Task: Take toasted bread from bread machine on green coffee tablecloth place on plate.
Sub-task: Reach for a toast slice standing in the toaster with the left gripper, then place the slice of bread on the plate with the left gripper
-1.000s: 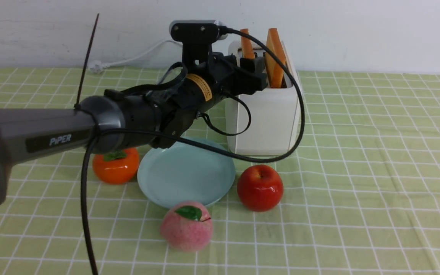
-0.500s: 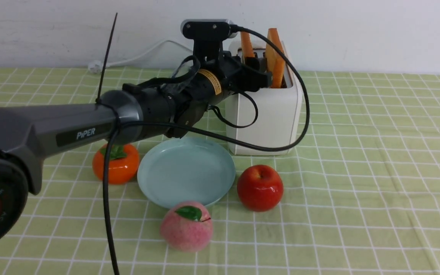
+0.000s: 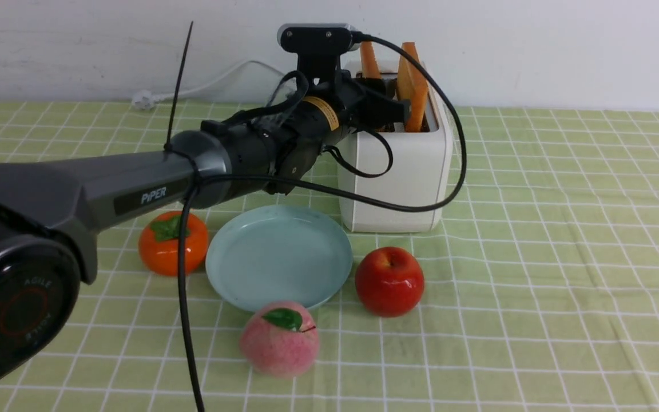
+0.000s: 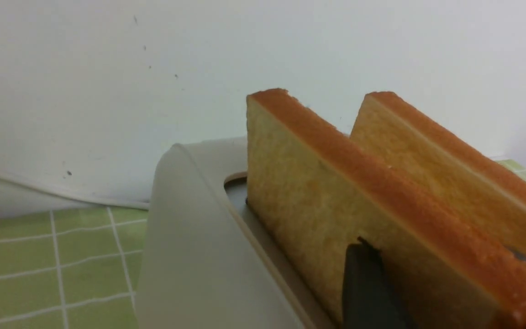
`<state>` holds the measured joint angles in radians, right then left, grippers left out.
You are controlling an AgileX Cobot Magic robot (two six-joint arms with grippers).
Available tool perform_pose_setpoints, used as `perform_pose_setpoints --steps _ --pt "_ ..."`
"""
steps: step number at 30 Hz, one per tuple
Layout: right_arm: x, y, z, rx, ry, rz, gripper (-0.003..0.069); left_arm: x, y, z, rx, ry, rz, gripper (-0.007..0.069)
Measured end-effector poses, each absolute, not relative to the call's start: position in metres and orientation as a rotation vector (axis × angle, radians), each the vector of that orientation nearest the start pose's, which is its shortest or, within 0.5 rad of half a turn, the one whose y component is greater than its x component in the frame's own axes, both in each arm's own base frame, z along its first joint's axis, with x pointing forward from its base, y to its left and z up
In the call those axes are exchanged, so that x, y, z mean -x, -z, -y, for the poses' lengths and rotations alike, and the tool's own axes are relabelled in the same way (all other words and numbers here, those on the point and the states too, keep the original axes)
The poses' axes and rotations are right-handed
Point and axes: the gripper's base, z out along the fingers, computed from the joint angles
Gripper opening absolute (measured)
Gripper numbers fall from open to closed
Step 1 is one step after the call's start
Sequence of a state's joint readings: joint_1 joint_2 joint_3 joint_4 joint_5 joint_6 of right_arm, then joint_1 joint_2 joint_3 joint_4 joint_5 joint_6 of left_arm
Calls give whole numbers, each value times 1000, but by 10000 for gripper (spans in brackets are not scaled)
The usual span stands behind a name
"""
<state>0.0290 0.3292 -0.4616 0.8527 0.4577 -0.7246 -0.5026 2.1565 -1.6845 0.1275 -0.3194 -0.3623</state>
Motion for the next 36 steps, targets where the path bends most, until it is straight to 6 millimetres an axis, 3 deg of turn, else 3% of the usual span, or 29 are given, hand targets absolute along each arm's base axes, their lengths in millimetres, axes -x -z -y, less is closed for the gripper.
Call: perform_pose_setpoints --steps 7,13,19,21,25,31,36 --pt "-70 -319 -32 220 -360 -1657 23 -455 -259 254 -247 595 -1665 92" --pt "-70 -319 -32 220 -360 -1657 29 -451 -272 252 -243 596 -1653 90" --pt "-70 -319 -32 220 -361 -1657 34 -431 -336 240 -245 603 -1517 90" --pt "-70 -319 -32 220 -361 -1657 35 -413 -376 230 -267 573 -1462 90" --pt "-70 -319 -32 221 -361 -1658 35 -383 -413 209 -285 491 -1608 90" --pt "-70 -319 -33 223 -363 -1660 34 -351 -418 186 -286 382 -1918 90" --pt "-69 -318 -33 227 -366 -1664 34 -329 -390 158 -231 372 -2184 90"
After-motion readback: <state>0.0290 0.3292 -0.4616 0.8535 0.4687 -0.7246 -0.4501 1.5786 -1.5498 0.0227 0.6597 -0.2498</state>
